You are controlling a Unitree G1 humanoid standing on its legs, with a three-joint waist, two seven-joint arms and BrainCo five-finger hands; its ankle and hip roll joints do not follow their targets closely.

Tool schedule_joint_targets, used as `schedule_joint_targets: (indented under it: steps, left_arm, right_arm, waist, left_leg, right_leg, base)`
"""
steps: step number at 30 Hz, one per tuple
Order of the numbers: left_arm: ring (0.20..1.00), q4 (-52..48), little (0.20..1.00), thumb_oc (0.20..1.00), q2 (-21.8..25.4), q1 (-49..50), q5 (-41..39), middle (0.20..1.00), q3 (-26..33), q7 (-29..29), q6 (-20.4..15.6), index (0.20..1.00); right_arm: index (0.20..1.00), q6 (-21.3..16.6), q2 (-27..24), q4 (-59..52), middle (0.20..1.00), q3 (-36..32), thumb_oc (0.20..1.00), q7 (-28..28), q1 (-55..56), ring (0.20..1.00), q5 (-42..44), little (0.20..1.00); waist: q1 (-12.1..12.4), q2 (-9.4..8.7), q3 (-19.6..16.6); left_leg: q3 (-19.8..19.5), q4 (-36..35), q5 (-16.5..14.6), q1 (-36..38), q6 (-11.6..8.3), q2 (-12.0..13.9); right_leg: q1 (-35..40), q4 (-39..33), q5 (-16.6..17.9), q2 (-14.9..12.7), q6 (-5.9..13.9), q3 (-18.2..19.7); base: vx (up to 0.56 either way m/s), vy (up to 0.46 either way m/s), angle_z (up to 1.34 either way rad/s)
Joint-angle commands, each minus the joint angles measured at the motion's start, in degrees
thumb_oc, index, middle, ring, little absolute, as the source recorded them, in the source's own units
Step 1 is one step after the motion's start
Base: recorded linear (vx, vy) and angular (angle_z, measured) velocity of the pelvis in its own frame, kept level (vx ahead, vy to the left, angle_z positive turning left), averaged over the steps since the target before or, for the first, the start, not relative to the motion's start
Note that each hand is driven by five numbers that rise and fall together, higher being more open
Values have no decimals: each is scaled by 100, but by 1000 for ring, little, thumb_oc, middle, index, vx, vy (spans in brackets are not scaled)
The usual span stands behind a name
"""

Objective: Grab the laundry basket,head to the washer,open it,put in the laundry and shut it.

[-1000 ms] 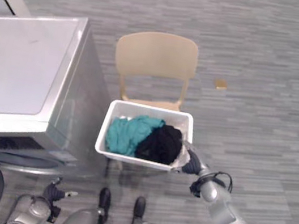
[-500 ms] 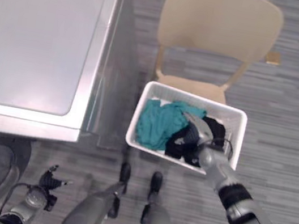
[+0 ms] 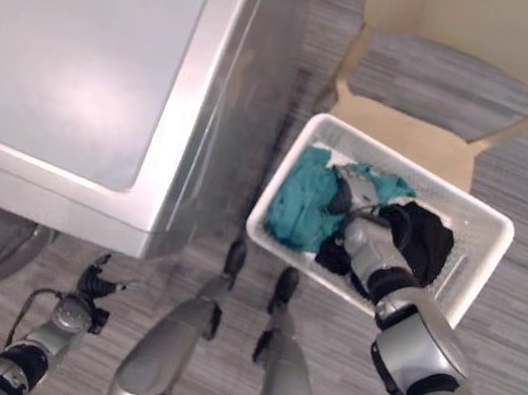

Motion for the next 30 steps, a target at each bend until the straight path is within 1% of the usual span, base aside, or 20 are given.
schedule_joint_targets:
  steps: [1, 2, 5, 6, 7, 8, 9, 10, 12, 13, 14, 17, 18, 21, 24, 25, 27, 28, 29, 30]
  left_arm:
    - [1000, -9, 1000, 1000, 215, -3, -101, 1000, -64, 168, -24, 1000]
    - [1000, -9, 1000, 1000, 215, -3, -101, 1000, -64, 168, -24, 1000]
    - [1000, -52, 1000, 1000, 171, -3, -84, 1000, -6, 140, 42, 1000]
    - [1000, -87, 1000, 1000, 126, 40, -65, 1000, 58, 106, 84, 1000]
    - [1000, -87, 1000, 1000, 125, 38, -65, 1000, 57, 106, 84, 1000]
    - [1000, -100, 1000, 1000, 106, 66, -62, 1000, 89, 92, 98, 1000]
    - [1000, -128, 1000, 1000, 35, 195, -111, 1000, 204, 50, 147, 1000]
    - [1000, -128, 1000, 1000, 35, 195, -112, 1000, 202, 50, 147, 1000]
    - [1000, -185, 1000, 1000, -19, 327, -111, 1000, 309, 0, 196, 1000]
    - [1000, -268, 1000, 1000, -49, 501, -128, 1000, 448, -59, 236, 1000]
    - [1000, -268, 1000, 1000, -50, 501, -128, 1000, 447, -59, 237, 1000]
    - [1000, -411, 1000, 1000, -50, 768, -102, 1000, 626, -152, 294, 1000]
    - [1000, -411, 1000, 1000, -50, 768, -102, 1000, 626, -152, 294, 1000]
    - [1000, -471, 1000, 1000, -82, 1013, -80, 1000, 868, -202, 393, 1000]
    - [1000, -517, 1000, 1000, -105, 1163, -56, 1000, 955, -212, 426, 1000]
    - [1000, -595, 1000, 1000, -141, 1294, -94, 1000, 1039, -236, 421, 1000]
    - [1000, -644, 1000, 1000, -154, 1354, -103, 1000, 1078, -241, 425, 1000]
    - [1000, -768, 1000, 1000, -136, 1399, -132, 1000, 1113, -248, 431, 1000]
    - [1000, -769, 1000, 1000, -135, 1400, -132, 1000, 1114, -248, 431, 1000]
    - [1000, -889, 1000, 1000, -93, 1362, -163, 1000, 1106, -223, 423, 1000]
  right_arm:
    - [200, -73, 60, -279, 200, 17, 200, -26, 319, 200, 343, 200]
    - [200, -73, 60, -279, 200, 17, 200, -26, 319, 200, 343, 200]
    - [200, -141, 75, -860, 200, -345, 200, -56, 747, 200, 657, 200]
    - [200, -212, 77, -1332, 200, -688, 200, -57, 1084, 200, 948, 200]
    - [200, -210, 74, -1335, 200, -690, 200, -56, 1085, 200, 947, 200]
    - [200, -252, 109, -1536, 200, -899, 200, -50, 1266, 200, 1175, 200]
    - [200, -422, 302, -2109, 200, -1553, 200, 71, 1872, 200, 2114, 200]
    - [200, -419, 300, -2113, 200, -1556, 200, 72, 1875, 200, 2113, 200]
    - [200, -570, 435, -2515, 200, -1950, 200, 201, 2325, 200, 2681, 200]
    - [200, -658, 460, -3003, 200, -2242, 200, 417, 2720, 200, 3110, 200]
    - [200, -656, 459, -3006, 200, -2243, 200, 417, 2722, 200, 3109, 200]
    - [200, -775, 376, -3717, 200, -2470, 200, 730, 3158, 200, 3478, 200]
    - [200, -775, 376, -3717, 200, -2470, 200, 730, 3158, 200, 3478, 200]
    - [200, -908, 256, -4888, 200, -2686, 200, 1173, 3680, 200, 3857, 200]
    - [200, -928, 230, -5348, 200, -2733, 200, 1362, 3916, 200, 3927, 200]
    - [200, -971, 275, -5688, 200, -2742, 200, 1497, 4092, 200, 4000, 200]
    - [200, -972, 294, -5816, 200, -2733, 200, 1544, 4166, 200, 3993, 200]
    - [200, -991, 319, -6025, 200, -2704, 200, 1651, 4261, 200, 3973, 200]
    - [200, -990, 319, -6027, 200, -2704, 200, 1651, 4263, 200, 3972, 200]
    - [200, -1051, 343, -6149, 200, -2675, 200, 1639, 4264, 200, 3905, 200]
  waist:
    - [89, -96, -179]
    - [89, -96, -178]
    - [54, -90, -192]
    - [-1, -95, -230]
    - [1, -91, -244]
    - [-22, -94, -274]
    - [-126, -116, -365]
    - [-123, -114, -379]
    - [-216, -144, -471]
    - [-301, -194, -587]
    - [-300, -191, -601]
    - [-405, -273, -787]
    - [-404, -273, -785]
    - [-544, -409, -1124]
    - [-589, -446, -1252]
    - [-600, -461, -1325]
    - [-607, -460, -1340]
    - [-627, -456, -1294]
    - [-624, -458, -1294]
    - [-672, -427, -1192]
  left_leg:
    - [113, 346, -329, -306, -303, -22]
    - [113, 345, -329, -306, -303, -22]
    - [56, 191, -315, -129, -317, -32]
    - [61, 99, -329, 43, -317, -32]
    - [59, 97, -320, 26, -317, -29]
    - [64, 62, -330, 97, -311, -31]
    - [91, -13, -371, 324, -296, -21]
    - [90, -15, -363, 307, -296, -18]
    - [121, -68, -417, 522, -279, -19]
    - [145, -100, -474, 726, -262, -13]
    - [143, -101, -466, 708, -262, -10]
    - [211, -79, -585, 991, -220, -4]
    - [211, -80, -585, 993, -220, -4]
    - [339, -44, -774, 1446, -129, 17]
    - [375, -33, -854, 1624, -105, 32]
    - [404, 3, -939, 1762, -56, 33]
    - [415, 10, -968, 1840, -33, 37]
    - [401, 79, -972, 1905, -4, 82]
    - [404, 81, -973, 1904, -4, 80]
    - [295, 152, -902, 1838, 12, 98]
  right_leg:
    - [-264, 811, -767, -360, 396, 312]
    - [-264, 811, -767, -360, 396, 312]
    - [-121, 806, -834, -359, 389, 264]
    - [10, 775, -859, -371, 396, 249]
    - [-2, 763, -843, -367, 396, 247]
    - [66, 737, -846, -374, 402, 247]
    - [262, 696, -868, -392, 416, 240]
    - [250, 684, -853, -388, 416, 239]
    - [437, 642, -868, -395, 433, 229]
    - [639, 574, -855, -395, 453, 223]
    - [626, 563, -840, -391, 453, 222]
    - [904, 481, -829, -391, 492, 249]
    - [906, 480, -829, -391, 492, 249]
    - [1301, 389, -829, -376, 531, 409]
    - [1435, 422, -866, -370, 539, 443]
    - [1482, 565, -917, -362, 558, 479]
    - [1493, 670, -932, -353, 569, 511]
    - [1421, 1066, -931, -312, 609, 615]
    - [1415, 1078, -937, -314, 610, 618]
    - [1249, 1520, -905, -192, 650, 936]
  base:
    - [8, -48, 14]
    - [8, -50, 18]
    - [-4, -29, 20]
    - [-6, -6, 16]
    - [9, 0, 7]
    - [49, 9, 1]
    - [49, 9, -1]
    - [57, 16, -1]
    - [81, 23, -3]
    - [88, 21, -9]
    - [78, 22, -9]
    - [68, 30, -8]
    - [74, 49, -13]
    - [116, 67, -29]
    - [72, 55, -24]
    - [53, 66, -24]
    - [4, 36, -28]
    - [-27, 16, -23]
    - [-136, -32, -18]
    - [-108, -34, -5]
